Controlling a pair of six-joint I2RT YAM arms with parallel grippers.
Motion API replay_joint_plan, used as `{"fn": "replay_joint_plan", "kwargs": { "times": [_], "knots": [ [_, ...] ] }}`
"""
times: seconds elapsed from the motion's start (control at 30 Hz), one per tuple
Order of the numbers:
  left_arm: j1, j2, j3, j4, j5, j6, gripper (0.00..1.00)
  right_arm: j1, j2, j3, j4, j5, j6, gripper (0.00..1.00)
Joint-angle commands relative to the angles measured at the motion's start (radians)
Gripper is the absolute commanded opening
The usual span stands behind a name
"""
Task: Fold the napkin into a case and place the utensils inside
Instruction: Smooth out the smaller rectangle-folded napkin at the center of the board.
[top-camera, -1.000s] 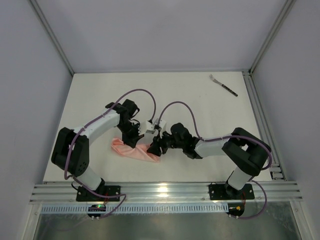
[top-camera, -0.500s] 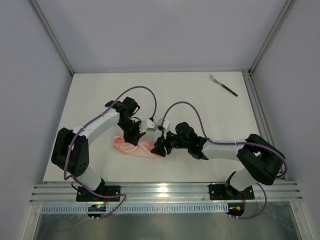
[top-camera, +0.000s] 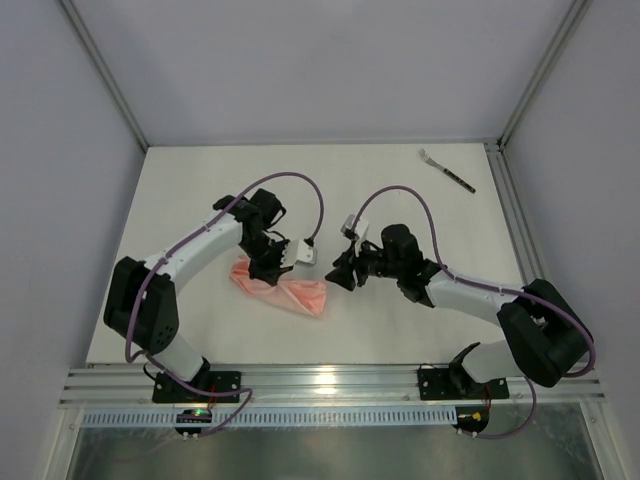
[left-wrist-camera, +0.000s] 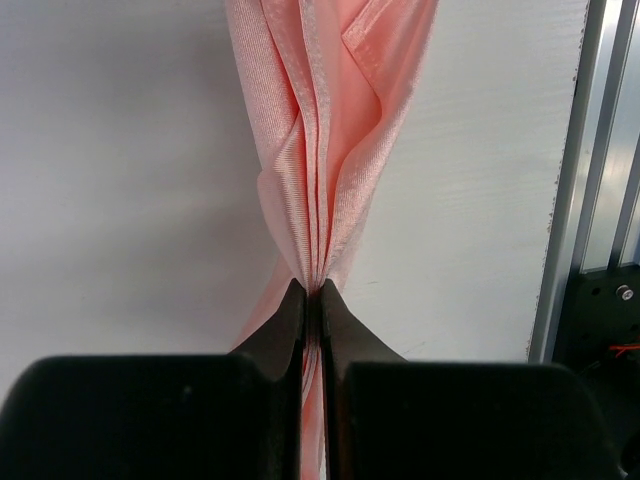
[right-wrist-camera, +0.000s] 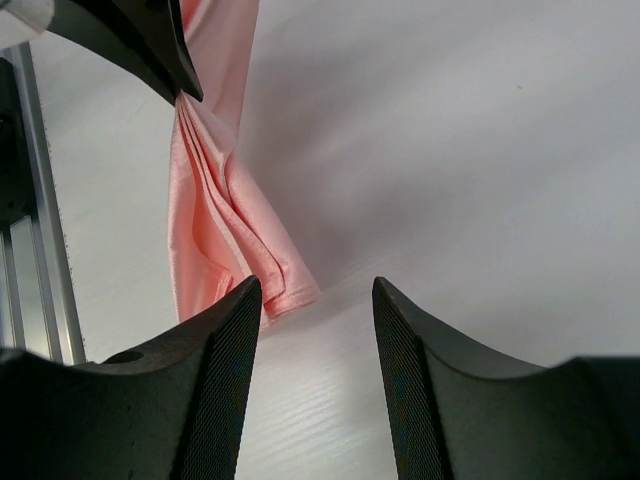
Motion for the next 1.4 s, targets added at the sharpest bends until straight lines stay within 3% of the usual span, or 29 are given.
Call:
{"fn": "replay_joint_plan", "kwargs": {
  "times": [0.0, 0.3, 0.43, 0.67, 1.37],
  "knots": [
    [-0.02, -0.024, 0.024, -0.026, -0.023, 0.056, 0.0, 0.01, -0.036, 0.004, -0.005, -0.029, -0.041, 0.52],
    [-0.027, -0.002, 0.011, 0.007, -0.02, 0.044, 0.0, 0.221, -0.086, -0.123, 0.191, 0.059, 0.065, 0.51],
    [-0.027, -0.001, 0.015, -0.004, -0.005, 0.044, 0.0, 0.234, -0.063, -0.19, 0.348, 0.082, 0.108, 0.51],
    [-0.027, -0.001, 0.012, -0.003, 0.003, 0.038, 0.0, 0.235, 0.049, -0.161, 0.385, 0.158, 0.078, 0.55],
    [-0.027, 0.01, -0.008, 0.043, -0.023, 0.008, 0.0, 0.229, 0.295, -0.036, 0.568, 0.09, 0.128, 0.53]
  ]
}}
